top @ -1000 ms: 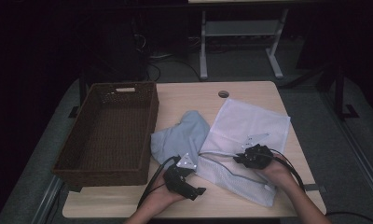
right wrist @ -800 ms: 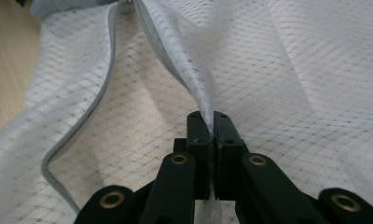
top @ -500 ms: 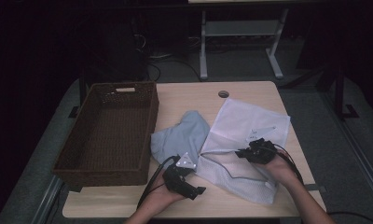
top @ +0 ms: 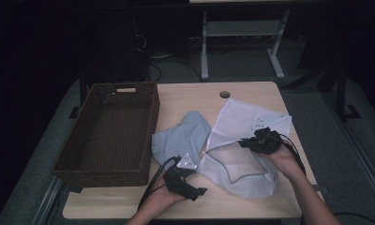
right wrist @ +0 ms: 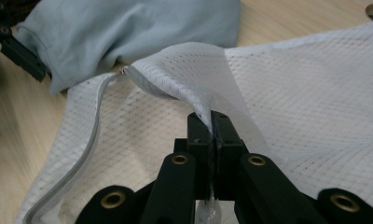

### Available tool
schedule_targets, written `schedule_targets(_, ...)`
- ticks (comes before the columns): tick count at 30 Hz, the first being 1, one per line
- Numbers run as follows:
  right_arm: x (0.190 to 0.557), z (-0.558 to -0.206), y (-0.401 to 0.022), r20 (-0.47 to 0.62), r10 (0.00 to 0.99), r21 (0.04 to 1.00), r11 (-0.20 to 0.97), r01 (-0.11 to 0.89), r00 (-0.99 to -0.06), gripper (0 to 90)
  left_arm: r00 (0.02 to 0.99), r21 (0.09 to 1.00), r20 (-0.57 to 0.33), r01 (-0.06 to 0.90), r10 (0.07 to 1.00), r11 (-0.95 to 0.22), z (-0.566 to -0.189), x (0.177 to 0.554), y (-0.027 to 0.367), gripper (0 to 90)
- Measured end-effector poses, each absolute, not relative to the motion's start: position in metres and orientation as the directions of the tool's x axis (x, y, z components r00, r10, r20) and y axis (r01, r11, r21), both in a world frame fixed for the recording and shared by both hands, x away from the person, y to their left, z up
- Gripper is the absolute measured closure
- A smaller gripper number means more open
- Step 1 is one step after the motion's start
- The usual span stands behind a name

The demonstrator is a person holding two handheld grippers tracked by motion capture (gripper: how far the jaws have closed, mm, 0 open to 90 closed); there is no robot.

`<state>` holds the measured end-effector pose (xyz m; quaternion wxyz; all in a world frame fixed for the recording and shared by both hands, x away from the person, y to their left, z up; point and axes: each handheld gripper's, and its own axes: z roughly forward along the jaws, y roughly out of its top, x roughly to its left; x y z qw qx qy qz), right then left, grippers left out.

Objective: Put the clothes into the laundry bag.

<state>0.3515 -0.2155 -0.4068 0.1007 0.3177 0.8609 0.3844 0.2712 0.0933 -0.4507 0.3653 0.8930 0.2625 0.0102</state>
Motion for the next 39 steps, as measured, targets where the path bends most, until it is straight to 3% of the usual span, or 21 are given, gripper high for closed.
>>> schedule_targets(19, 0.369, -0.368, -0.219, 0.073, 0.643, 0.800, 0.419, 0.429, -0.763, 87.1, 0.848, 0.681, -0.156, 0.463, 0.506, -0.567, -0.446, 0.276, 0.102, 13.3)
schedule_targets(39, 0.375, -0.374, -0.232, 0.094, 0.660, 0.785, 0.411, 0.463, -0.746, 87.0, 0.771, 0.699, -0.075, 0.493, 0.632, -0.519, -0.413, 0.314, 0.103, 14.1)
